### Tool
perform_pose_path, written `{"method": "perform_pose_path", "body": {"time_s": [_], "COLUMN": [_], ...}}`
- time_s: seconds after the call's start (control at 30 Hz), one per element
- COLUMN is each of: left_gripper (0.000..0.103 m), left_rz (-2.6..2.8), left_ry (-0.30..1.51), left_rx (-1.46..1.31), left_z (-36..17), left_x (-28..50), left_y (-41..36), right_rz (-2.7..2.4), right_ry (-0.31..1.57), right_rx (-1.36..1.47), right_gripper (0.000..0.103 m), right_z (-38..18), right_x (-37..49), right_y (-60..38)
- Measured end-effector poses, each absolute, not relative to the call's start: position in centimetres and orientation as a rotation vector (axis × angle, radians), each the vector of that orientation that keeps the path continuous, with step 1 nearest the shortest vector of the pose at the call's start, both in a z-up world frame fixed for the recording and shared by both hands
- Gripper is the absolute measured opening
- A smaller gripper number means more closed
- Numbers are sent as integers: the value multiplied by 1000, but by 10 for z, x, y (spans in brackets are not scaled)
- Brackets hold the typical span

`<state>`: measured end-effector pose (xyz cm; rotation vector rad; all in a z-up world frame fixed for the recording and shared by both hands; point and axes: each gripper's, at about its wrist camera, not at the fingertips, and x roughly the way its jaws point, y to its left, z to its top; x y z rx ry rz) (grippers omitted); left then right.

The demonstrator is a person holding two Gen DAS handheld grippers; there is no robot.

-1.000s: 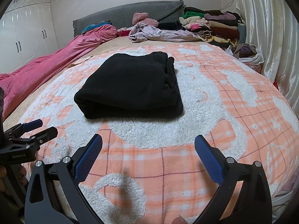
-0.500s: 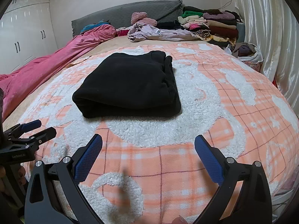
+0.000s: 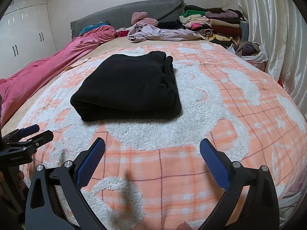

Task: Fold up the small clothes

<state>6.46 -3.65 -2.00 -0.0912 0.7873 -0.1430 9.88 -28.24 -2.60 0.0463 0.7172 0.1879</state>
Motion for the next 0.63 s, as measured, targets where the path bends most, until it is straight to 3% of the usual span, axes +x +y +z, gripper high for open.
{"method": "perform_pose_path", "body": {"time_s": [0.3, 0.63], "left_gripper": [93, 93], "left_rz": [-8, 369], "left_ry": [804, 846], "left_rx": [-117, -177], "left_z": [-14, -8], "left_x": [76, 106], "left_y": [6, 203], "right_rz": [-28, -752], "right_ry": [692, 688], "right_rx": [143, 201], "right_gripper": [98, 98], "right_z": [-22, -39], "right_x": [91, 8], "right_y": [-350, -590]}}
